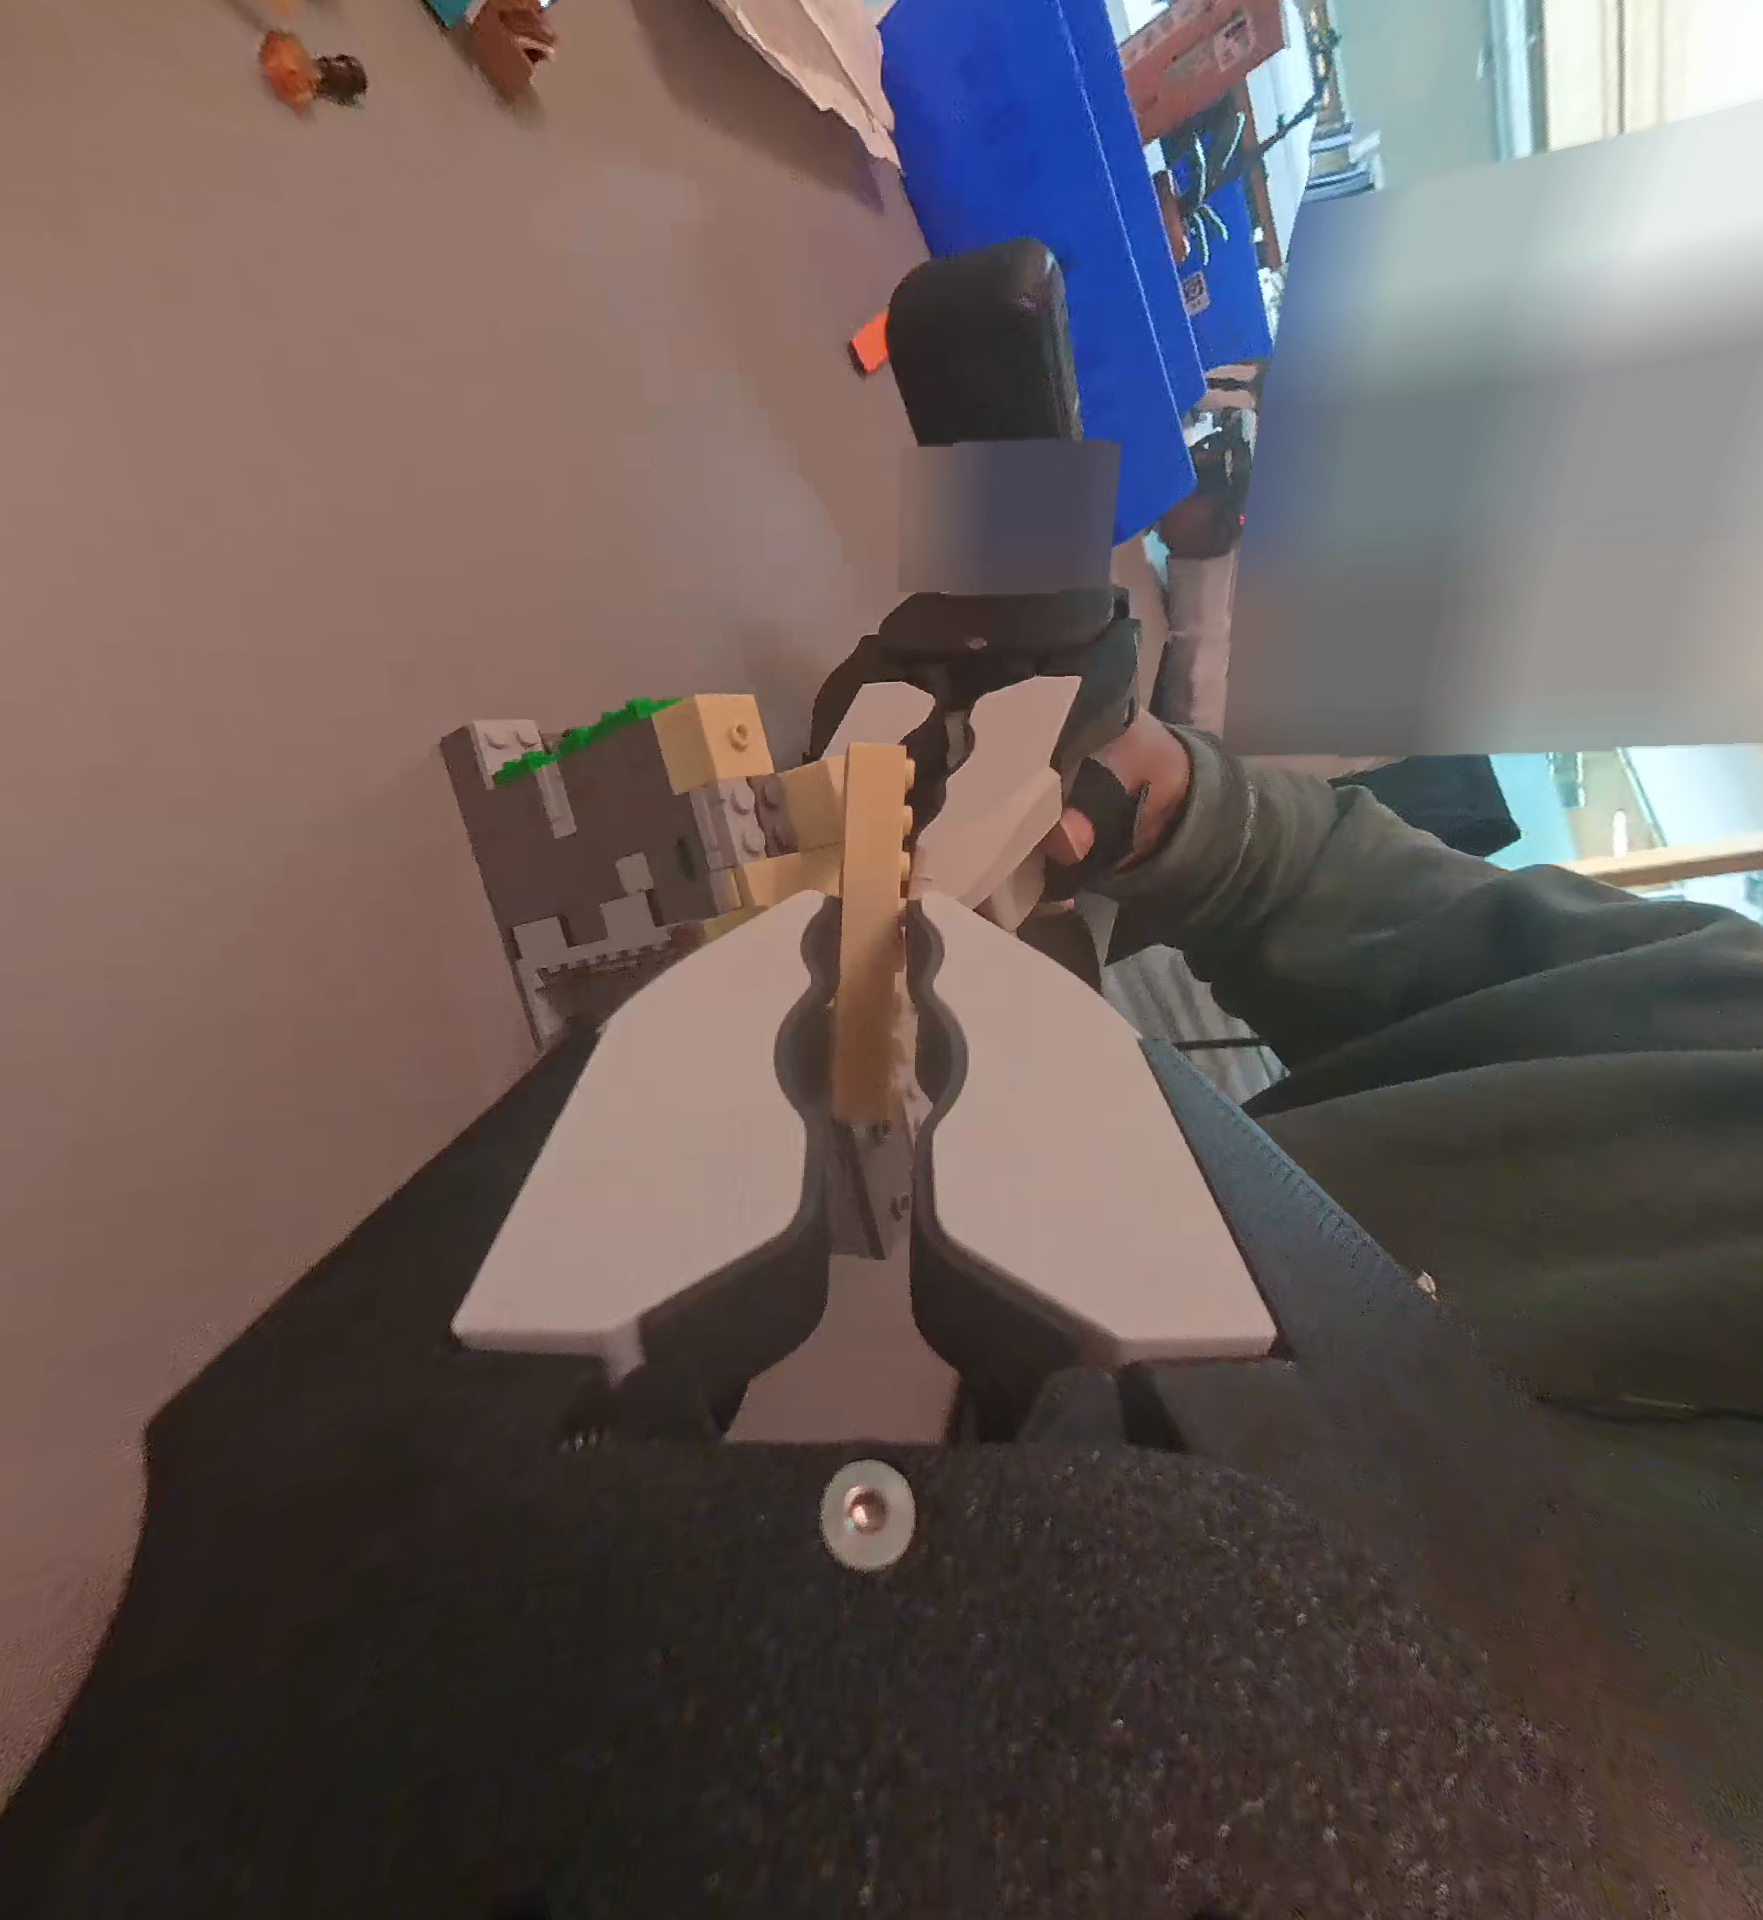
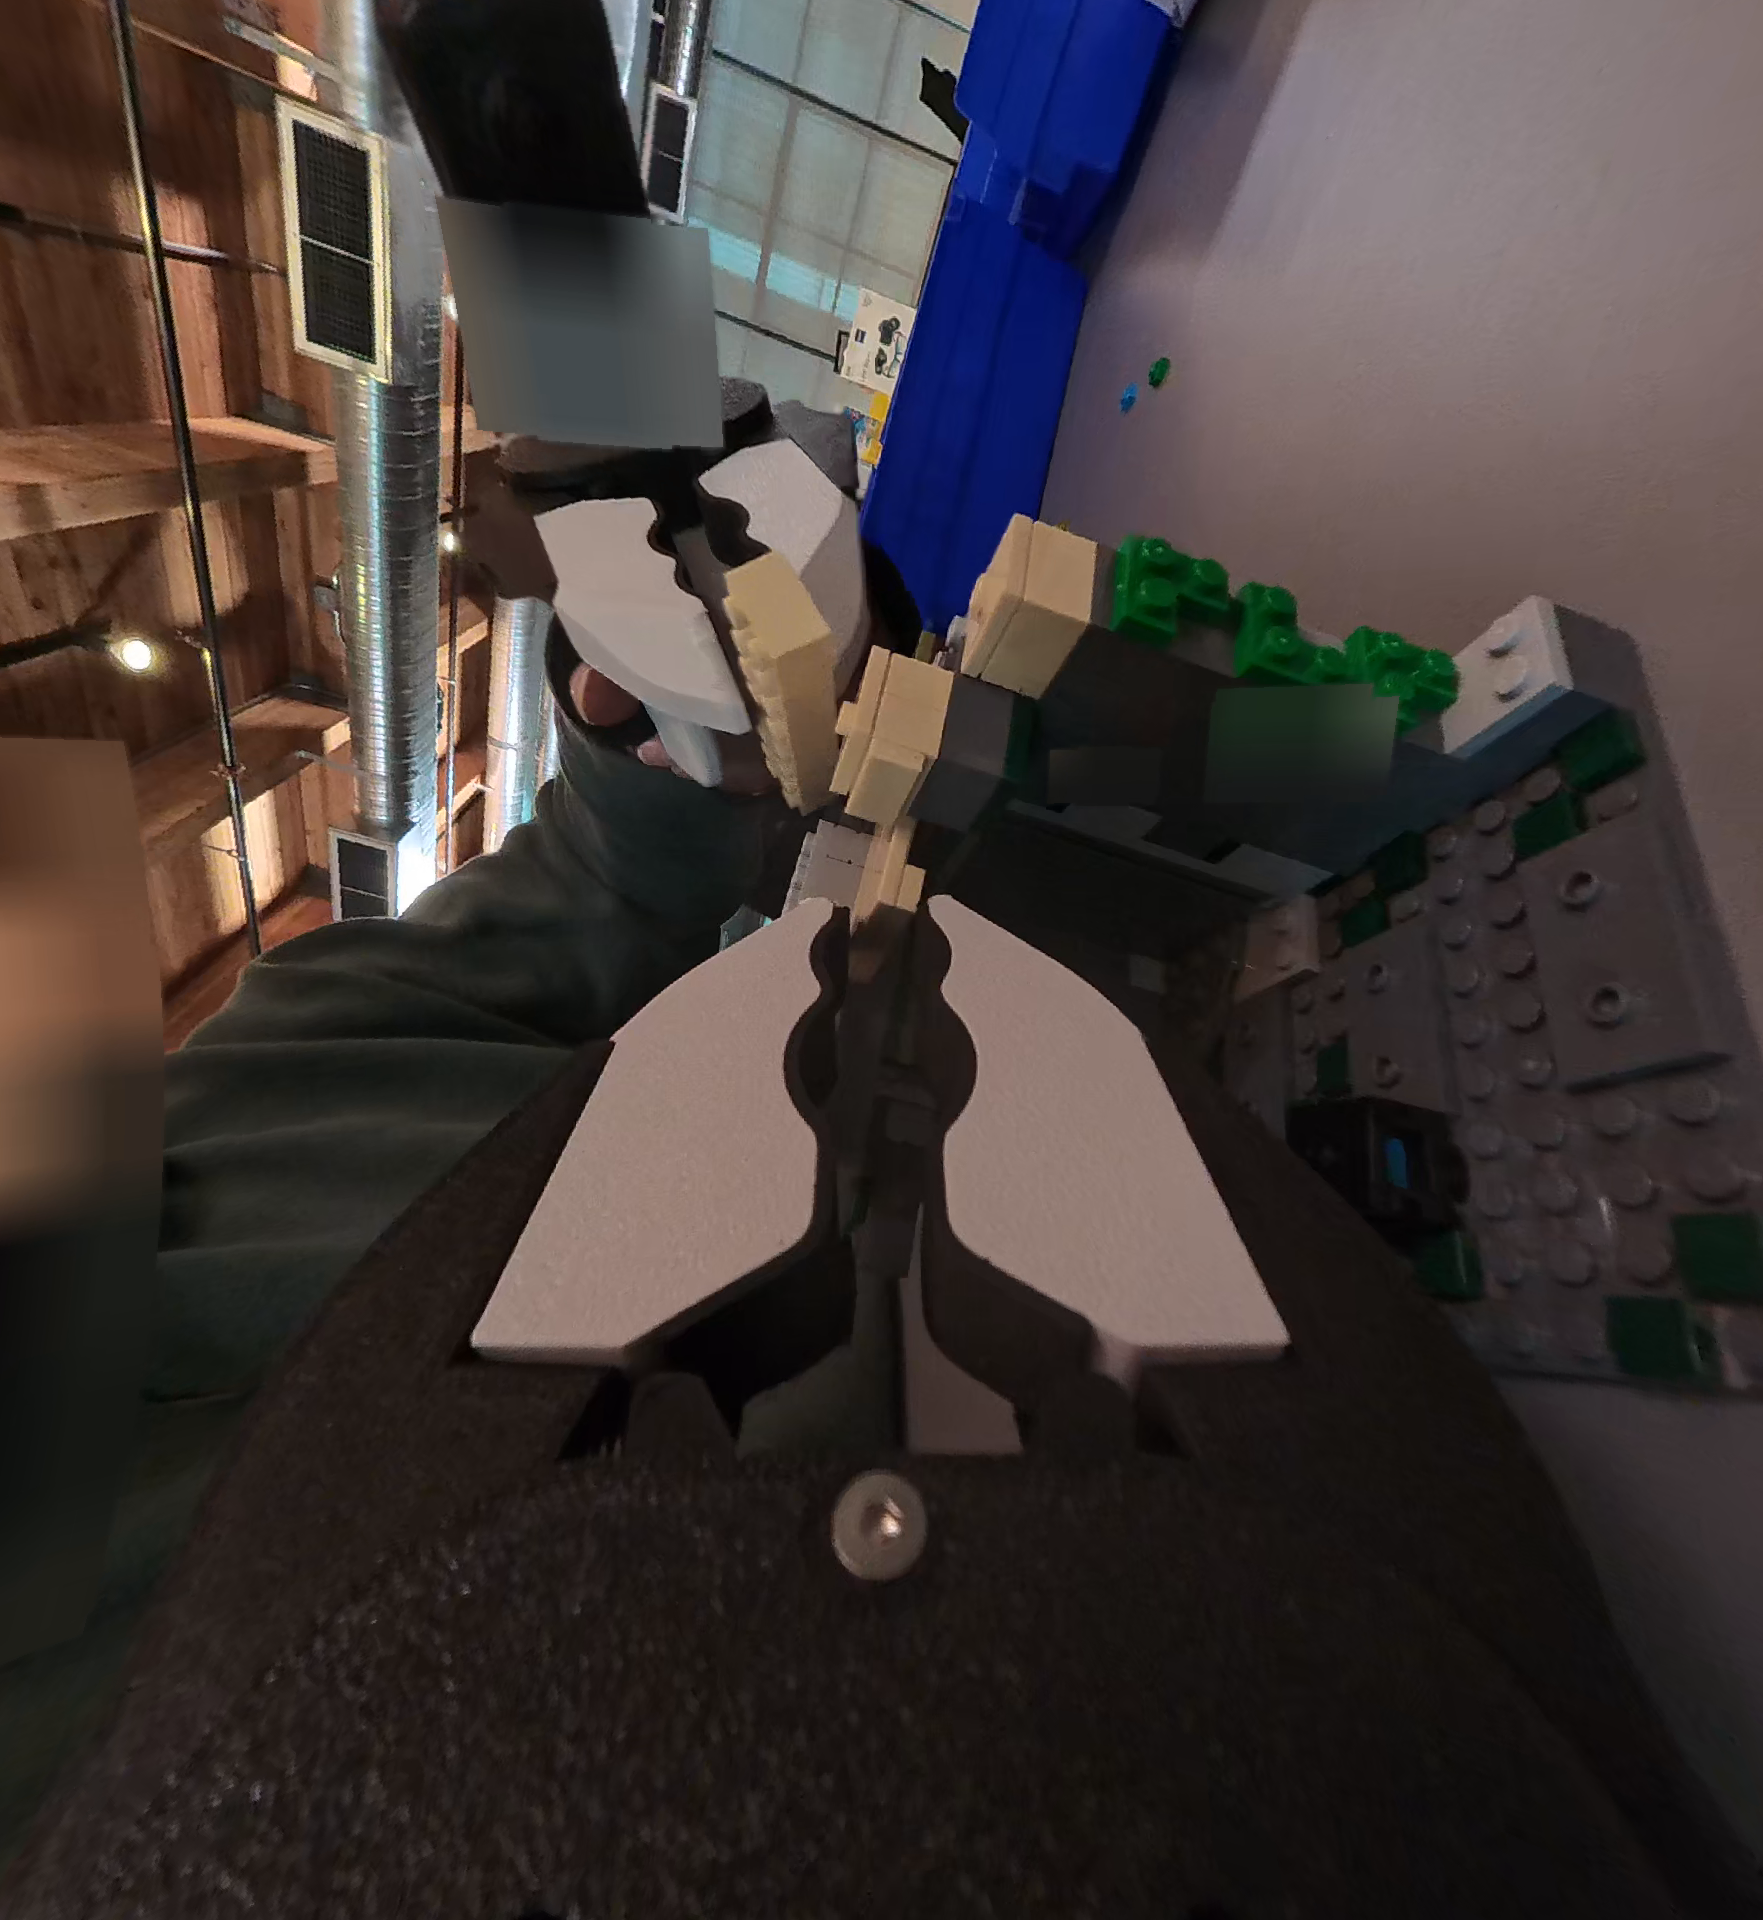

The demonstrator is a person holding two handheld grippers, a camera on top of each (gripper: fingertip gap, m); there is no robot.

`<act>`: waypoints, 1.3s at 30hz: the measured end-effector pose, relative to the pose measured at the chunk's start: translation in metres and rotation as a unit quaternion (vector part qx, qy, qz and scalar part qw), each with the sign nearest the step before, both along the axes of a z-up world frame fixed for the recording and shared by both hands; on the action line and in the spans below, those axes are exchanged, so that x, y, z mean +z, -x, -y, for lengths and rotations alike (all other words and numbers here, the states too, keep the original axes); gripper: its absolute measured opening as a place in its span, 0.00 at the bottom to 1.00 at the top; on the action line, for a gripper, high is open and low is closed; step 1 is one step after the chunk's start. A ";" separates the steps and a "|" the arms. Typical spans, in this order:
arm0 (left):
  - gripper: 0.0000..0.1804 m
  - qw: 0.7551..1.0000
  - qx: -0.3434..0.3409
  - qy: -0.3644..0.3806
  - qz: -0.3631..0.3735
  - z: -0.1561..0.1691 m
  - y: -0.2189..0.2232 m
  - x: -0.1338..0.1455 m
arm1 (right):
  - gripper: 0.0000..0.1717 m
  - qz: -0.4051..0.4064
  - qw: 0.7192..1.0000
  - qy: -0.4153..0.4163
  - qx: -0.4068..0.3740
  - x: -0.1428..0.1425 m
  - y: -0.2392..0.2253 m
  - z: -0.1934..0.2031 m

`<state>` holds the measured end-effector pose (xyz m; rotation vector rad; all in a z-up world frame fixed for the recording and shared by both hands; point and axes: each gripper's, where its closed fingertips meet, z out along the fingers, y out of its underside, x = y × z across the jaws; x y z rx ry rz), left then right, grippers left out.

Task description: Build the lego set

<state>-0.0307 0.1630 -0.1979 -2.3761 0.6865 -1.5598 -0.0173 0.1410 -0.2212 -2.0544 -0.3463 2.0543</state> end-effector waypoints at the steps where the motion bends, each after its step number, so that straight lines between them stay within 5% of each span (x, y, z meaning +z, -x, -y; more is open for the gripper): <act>1: 0.06 1.000 0.007 0.000 -0.002 -0.001 0.001 -0.002 | 0.06 0.000 1.000 -0.002 0.001 0.000 0.000 0.000; 18: 0.14 0.992 0.009 -0.109 -0.070 -0.007 0.008 -0.003 | 0.06 -0.005 1.000 -0.007 0.001 0.002 0.001 0.000; 30: 0.21 0.942 -0.094 -0.260 -0.193 0.000 -0.001 -0.009 | 0.06 -0.002 1.000 -0.008 0.002 0.000 0.001 -0.001; 34: 0.17 0.922 -0.099 -0.294 -0.232 -0.008 0.001 -0.015 | 0.06 -0.001 1.000 -0.008 0.002 -0.001 0.000 0.000; 39: 0.08 0.938 -0.093 -0.263 -0.208 -0.007 0.001 -0.012 | 0.06 -0.001 1.000 -0.009 0.002 0.000 0.000 0.000</act>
